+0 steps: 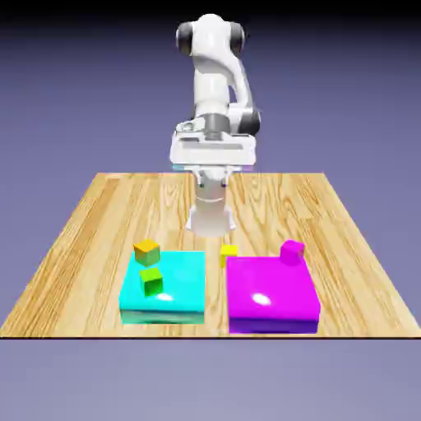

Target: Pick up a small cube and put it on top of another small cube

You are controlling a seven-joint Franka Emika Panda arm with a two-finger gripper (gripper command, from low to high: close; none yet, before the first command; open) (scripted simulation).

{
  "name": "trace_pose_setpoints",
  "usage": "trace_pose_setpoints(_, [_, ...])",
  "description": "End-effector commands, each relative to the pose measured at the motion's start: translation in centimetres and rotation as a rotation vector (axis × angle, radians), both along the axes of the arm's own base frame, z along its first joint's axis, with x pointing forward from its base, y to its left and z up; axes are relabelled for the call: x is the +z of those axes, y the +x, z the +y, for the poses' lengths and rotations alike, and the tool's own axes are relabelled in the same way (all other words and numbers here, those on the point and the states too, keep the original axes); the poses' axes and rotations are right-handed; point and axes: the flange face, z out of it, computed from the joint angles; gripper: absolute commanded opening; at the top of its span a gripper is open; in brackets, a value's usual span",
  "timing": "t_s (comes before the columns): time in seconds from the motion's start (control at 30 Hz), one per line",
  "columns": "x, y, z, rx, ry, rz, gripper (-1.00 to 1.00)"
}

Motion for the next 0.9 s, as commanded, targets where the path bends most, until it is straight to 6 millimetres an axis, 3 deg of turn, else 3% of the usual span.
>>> trace_pose_setpoints(0.0, [-0.4,0.4,-0.1,0.005,-0.001,0.014,0.0])
trace_pose_setpoints(0.43, [-9.1,3.4,1.7,0.151,-0.109,0.159,0.0])
trace_pose_setpoints(0.87, [-18.6,2.8,2.0,0.32,-0.34,0.293,0.0])
